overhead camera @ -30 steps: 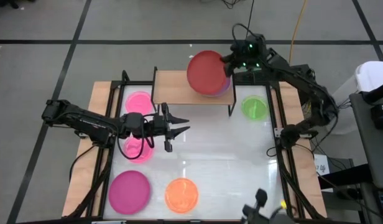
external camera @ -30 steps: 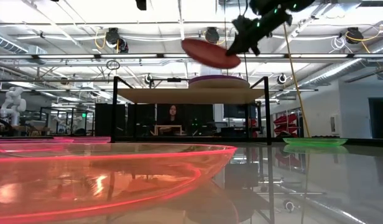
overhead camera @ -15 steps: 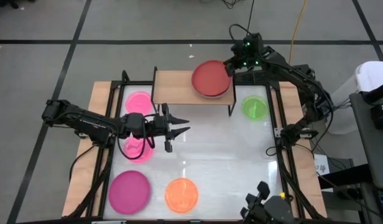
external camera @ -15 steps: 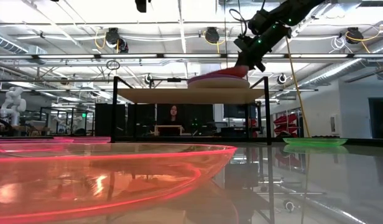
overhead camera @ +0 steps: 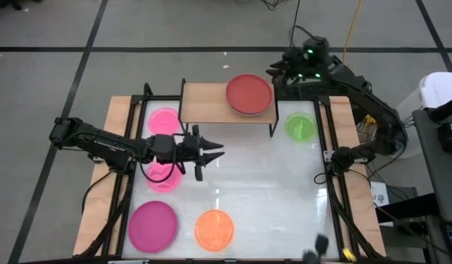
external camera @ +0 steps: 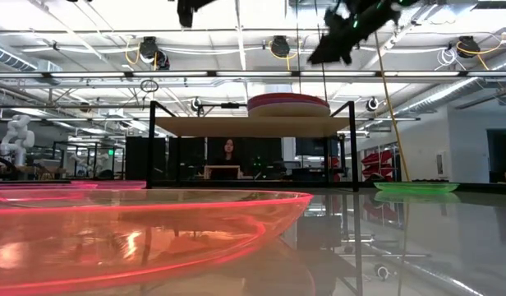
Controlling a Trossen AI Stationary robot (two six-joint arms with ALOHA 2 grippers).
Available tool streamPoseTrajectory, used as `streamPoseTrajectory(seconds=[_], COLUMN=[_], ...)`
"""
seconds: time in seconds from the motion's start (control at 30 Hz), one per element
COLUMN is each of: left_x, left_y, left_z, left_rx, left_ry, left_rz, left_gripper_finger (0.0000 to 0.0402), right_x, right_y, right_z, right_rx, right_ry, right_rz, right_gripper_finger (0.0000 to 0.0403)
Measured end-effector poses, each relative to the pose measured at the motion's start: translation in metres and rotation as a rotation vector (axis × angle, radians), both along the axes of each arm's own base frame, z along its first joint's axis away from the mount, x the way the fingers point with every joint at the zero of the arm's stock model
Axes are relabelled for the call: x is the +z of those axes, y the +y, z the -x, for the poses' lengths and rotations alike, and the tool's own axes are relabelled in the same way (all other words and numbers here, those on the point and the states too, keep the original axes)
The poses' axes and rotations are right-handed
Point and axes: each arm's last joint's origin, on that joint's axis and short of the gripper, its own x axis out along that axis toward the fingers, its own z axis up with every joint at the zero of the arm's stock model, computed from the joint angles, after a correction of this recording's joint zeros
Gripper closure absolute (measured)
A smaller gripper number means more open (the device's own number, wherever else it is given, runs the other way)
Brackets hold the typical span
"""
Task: Place and stack plates onto a shelf
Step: Stack the pink plate on top of the red plate on the shelf
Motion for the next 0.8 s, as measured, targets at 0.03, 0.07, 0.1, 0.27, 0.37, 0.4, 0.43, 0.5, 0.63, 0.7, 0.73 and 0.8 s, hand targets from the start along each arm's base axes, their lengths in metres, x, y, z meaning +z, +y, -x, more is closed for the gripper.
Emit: streamPoseTrajectory(seconds=[0.03, 0.07, 0.1, 0.27, 0.37, 0.4, 0.43, 0.5, 0.63, 0.7, 0.73, 0.8], left_x=[-0.002, -0.004, -0.006, -0.008, -0.011, -0.011, -0.009, 0.001, 0.018, 0.018, 0.018, 0.014], left_y=[0.000, 0.000, 0.000, -0.002, -0.004, -0.004, -0.003, -0.003, -0.009, -0.014, -0.016, -0.022], left_z=[0.000, 0.000, 0.000, 0.001, 0.001, 0.000, 0.001, 0.003, 0.009, 0.018, 0.020, 0.025], left_rx=[-0.001, -0.001, -0.001, -0.005, -0.001, 0.013, 0.040, 0.091, 0.156, 0.161, 0.158, 0.125], left_ry=[0.022, 0.042, 0.056, 0.073, 0.148, 0.198, 0.263, 0.400, 0.679, 0.834, 0.882, 0.959], left_rz=[0.018, 0.026, 0.034, 0.064, 0.086, 0.096, 0.108, 0.141, 0.188, 0.173, 0.178, 0.206], left_gripper_finger=[0.0284, 0.0284, 0.0284, 0.0284, 0.0284, 0.0284, 0.0284, 0.0284, 0.0284, 0.0284, 0.0284, 0.0284], right_x=[0.009, 0.018, 0.026, 0.037, 0.031, 0.027, 0.024, 0.015, -0.005, -0.018, -0.024, -0.037], right_y=[0.011, 0.024, 0.036, 0.098, 0.127, 0.134, 0.141, 0.152, 0.166, 0.171, 0.173, 0.176], right_z=[0.003, 0.006, 0.009, 0.026, 0.035, 0.038, 0.040, 0.043, 0.044, 0.041, 0.040, 0.036], right_rx=[0.038, 0.074, 0.110, 0.272, 0.359, 0.384, 0.407, 0.450, 0.521, 0.554, 0.570, 0.594], right_ry=[-0.025, -0.051, -0.073, -0.157, -0.190, -0.205, -0.224, -0.269, -0.319, -0.311, -0.304, -0.289], right_rz=[0.023, 0.043, 0.059, 0.129, 0.147, 0.149, 0.151, 0.162, 0.166, 0.158, 0.153, 0.148], right_gripper_finger=[0.0279, 0.0280, 0.0282, 0.0285, 0.0286, 0.0286, 0.0286, 0.0286, 0.0286, 0.0287, 0.0287, 0.0287])
